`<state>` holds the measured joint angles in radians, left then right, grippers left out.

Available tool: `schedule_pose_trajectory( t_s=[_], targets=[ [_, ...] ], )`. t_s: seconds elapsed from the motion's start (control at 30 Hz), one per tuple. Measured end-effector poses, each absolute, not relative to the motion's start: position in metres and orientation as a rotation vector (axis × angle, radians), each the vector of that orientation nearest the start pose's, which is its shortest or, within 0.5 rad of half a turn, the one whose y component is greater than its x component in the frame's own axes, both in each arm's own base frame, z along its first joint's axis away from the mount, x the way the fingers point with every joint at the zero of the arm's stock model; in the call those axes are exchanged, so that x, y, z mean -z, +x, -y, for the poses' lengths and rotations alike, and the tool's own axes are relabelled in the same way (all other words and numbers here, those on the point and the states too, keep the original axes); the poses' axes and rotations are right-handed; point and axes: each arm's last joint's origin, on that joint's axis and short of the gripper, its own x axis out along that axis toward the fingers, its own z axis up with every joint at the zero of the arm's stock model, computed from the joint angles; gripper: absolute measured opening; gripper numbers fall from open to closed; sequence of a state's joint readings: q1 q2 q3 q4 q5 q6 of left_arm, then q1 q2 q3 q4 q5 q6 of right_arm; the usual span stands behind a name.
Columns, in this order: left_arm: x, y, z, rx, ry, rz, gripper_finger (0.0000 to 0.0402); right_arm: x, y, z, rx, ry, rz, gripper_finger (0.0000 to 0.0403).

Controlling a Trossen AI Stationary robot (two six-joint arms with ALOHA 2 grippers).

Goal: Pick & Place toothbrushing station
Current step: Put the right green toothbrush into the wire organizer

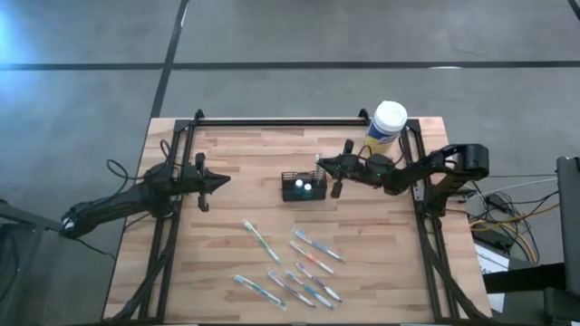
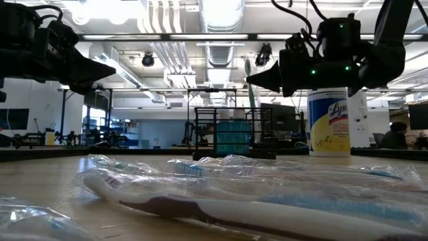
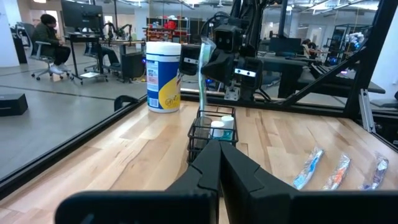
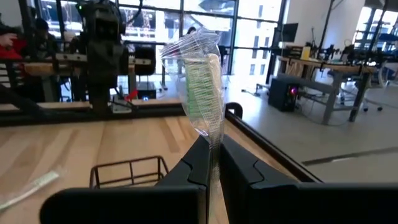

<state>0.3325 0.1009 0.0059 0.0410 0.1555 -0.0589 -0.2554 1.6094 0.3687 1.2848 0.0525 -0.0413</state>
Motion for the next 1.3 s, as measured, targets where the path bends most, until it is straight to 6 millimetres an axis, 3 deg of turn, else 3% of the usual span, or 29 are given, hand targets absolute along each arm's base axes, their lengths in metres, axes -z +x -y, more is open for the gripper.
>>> schedule_pose_trajectory(
  t_s=[0.5, 0.93, 1.3],
  targets=[
    [-0.161, 0.099, -0.029, -0.178, -0.070, -0.047, 0.0007, -0.142, 0.257, 0.068, 0.303, 0.001, -0.033, 0.0018],
    [-0.161, 0.099, -0.029, -0.178, -0.075, -0.047, 0.0007, -0.144, 0.259, 0.064, 0.290, 0.056, -0.020, 0.0143],
    [-0.161, 0.099, -0.029, -0.179, -0.091, -0.048, 0.0007, -0.163, 0.266, 0.053, 0.244, 0.038, 0.032, 0.0187]
  ],
)
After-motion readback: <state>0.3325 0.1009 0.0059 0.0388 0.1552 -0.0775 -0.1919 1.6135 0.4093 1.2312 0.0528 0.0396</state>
